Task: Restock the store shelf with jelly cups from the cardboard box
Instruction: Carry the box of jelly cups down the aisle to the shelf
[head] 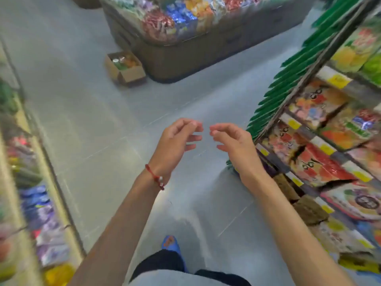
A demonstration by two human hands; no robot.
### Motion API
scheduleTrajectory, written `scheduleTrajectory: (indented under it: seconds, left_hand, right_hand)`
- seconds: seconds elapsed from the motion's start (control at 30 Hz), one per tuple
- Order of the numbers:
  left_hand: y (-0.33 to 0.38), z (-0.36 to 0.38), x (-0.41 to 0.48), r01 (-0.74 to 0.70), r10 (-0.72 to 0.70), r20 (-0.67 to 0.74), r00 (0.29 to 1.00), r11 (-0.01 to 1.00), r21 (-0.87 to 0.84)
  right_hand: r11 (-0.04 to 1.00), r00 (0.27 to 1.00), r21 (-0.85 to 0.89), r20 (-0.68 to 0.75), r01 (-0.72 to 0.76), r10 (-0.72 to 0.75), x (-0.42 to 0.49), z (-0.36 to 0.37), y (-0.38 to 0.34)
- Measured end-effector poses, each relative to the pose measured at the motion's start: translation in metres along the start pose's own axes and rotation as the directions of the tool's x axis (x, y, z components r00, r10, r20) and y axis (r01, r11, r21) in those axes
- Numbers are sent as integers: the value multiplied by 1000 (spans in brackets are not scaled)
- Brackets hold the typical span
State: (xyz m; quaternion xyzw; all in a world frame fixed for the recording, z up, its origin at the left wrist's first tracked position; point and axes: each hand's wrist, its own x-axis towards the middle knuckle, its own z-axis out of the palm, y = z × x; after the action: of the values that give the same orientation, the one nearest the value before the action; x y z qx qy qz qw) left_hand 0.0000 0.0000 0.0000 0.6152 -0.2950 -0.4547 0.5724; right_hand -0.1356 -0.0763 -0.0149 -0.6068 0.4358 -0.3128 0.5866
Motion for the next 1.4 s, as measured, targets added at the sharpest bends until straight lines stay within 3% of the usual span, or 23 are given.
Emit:
scheduleTrajectory:
  seconds: [0.43,1.0,1.17,1.4]
  left_hand:
    - [3,-191,115,49,-64,-271,960,997,-60]
    - [85,-375,459,55,-135,-508,851,984,-170]
    - [93,-455,573,45,-191,-557,808,963,-265]
    - [121,-569,728,78,-200,-509,837,965,-252]
  right_hand:
    - [997,967,-24,244,-76,80,152,196,-2]
    - [992,890,-60,439,-110,125,526,414,-77]
    - [988,881,-92,448,-123,151,647,488,-84]
    - [986,928,-89,334,-142,164,805,583,-107]
